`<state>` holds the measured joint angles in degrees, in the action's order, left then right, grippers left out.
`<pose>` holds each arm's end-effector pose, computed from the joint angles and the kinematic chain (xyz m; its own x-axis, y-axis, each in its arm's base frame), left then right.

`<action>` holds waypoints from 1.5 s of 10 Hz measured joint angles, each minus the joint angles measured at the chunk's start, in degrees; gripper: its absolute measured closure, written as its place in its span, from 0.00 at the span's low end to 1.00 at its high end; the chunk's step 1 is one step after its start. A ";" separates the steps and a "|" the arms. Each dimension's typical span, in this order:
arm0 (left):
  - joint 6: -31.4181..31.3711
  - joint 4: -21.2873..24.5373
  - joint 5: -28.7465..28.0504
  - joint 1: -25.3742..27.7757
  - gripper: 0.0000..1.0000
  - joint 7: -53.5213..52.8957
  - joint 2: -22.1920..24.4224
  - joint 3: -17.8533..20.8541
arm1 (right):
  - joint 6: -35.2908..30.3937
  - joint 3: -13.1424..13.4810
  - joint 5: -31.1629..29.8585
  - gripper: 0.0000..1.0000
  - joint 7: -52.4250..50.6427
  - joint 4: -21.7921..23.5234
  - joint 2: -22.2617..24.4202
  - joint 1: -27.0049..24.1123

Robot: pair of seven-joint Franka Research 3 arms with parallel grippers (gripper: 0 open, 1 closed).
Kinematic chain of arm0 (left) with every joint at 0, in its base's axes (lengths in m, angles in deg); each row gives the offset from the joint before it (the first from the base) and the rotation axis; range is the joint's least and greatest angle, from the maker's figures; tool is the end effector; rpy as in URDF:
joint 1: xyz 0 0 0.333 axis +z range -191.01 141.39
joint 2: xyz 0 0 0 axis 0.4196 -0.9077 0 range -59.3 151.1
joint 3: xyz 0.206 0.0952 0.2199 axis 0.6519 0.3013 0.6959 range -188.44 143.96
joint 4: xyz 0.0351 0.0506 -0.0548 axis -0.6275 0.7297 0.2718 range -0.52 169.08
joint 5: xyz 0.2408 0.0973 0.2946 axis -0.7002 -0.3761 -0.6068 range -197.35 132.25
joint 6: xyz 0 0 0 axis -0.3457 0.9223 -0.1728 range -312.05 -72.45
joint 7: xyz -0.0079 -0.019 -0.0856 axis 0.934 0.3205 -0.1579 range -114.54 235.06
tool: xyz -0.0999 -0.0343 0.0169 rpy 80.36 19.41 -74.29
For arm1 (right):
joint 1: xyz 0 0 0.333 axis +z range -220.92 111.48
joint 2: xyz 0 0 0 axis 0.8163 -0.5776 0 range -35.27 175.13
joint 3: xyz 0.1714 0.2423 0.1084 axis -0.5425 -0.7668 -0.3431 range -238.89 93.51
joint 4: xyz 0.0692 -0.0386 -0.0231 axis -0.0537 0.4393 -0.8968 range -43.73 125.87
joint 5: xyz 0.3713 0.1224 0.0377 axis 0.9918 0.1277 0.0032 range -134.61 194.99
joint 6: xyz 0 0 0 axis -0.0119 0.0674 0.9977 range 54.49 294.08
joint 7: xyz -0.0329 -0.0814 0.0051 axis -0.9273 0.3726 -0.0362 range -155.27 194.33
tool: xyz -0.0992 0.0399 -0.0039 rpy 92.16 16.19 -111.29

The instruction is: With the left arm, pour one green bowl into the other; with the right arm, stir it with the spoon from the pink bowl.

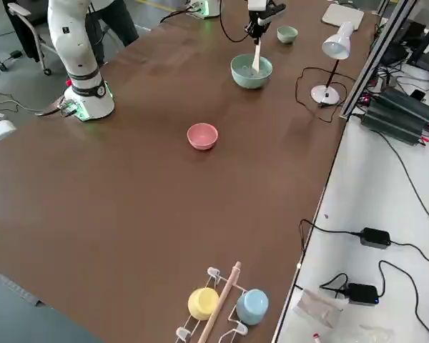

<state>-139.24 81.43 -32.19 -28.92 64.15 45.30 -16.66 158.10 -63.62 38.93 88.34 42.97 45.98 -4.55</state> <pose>0.5615 0.0134 0.6330 0.9945 0.0936 0.0472 0.0933 -0.9956 0.0086 0.5080 0.4671 0.4008 0.8537 -0.5207 0.0063 -0.5074 -0.8345 -0.2148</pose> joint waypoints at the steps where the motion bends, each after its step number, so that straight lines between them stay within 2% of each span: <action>1: 0.64 -0.04 0.00 0.00 0.00 -1.29 0.00 0.01 | 1.25 0.13 -0.01 0.94 0.75 0.00 -0.03 -0.05; 4: 1.53 -0.08 0.00 -0.19 0.00 -4.04 -0.05 -0.06 | 0.05 0.58 -0.10 0.94 -0.09 -0.01 -0.39 -1.64; 7: 1.55 -1.04 0.00 -0.39 0.00 -4.05 -0.12 -0.26 | -9.03 0.48 -0.10 0.94 -3.06 -1.08 -0.02 -3.19; 9: 1.66 -1.87 0.00 -0.26 0.00 -4.05 -0.12 -0.29 | -11.10 -0.06 -0.03 0.94 -3.09 -1.57 1.38 -3.07; 12: 1.99 -2.27 0.00 -0.06 0.00 -4.07 -0.09 -0.16 | -14.35 0.01 4.35 0.94 -6.37 -2.41 6.15 -3.35; 15: 4.00 -4.56 0.00 -0.07 0.00 -4.07 0.09 -0.17 | -21.38 0.43 7.01 0.94 -11.50 -2.97 12.90 -7.34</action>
<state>-135.23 76.87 -32.20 -28.99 60.08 45.39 -16.83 136.71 -63.18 45.94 76.85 40.00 58.88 -11.90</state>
